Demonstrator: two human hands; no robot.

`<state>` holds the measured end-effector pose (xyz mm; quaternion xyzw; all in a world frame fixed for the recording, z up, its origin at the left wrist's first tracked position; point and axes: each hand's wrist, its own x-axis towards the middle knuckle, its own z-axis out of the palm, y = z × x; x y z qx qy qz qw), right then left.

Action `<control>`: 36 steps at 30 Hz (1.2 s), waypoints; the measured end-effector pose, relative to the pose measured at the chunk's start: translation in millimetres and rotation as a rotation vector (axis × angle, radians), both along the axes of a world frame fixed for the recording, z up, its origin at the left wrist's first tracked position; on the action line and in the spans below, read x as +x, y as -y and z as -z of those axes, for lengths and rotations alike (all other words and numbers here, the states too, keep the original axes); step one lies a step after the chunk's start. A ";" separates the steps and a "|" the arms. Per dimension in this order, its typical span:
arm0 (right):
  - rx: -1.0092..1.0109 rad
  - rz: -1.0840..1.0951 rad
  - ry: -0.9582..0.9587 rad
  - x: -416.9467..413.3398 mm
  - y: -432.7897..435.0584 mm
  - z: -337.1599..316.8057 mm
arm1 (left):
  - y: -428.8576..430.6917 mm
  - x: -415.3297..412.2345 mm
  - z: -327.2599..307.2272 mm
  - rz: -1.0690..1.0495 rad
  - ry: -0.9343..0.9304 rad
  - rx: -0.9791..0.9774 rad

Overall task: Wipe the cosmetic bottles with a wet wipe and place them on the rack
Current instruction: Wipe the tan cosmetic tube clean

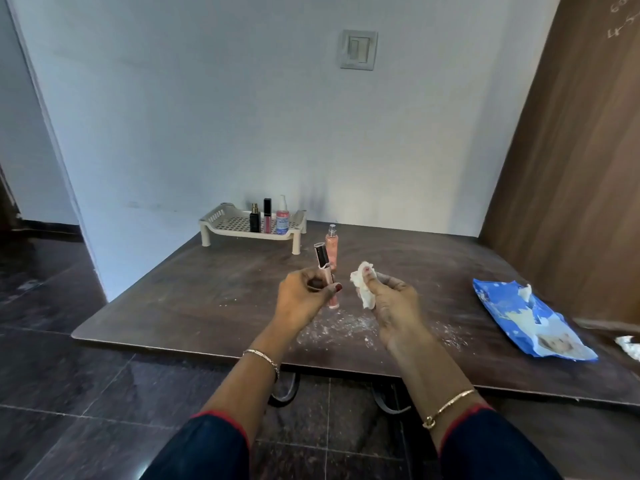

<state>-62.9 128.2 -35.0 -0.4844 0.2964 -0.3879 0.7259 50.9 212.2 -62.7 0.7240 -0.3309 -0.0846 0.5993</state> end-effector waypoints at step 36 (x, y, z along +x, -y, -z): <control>-0.554 -0.107 -0.406 232.6 75.9 44.5 | 39.9 320.1 -15.0 -0.432 0.303 0.398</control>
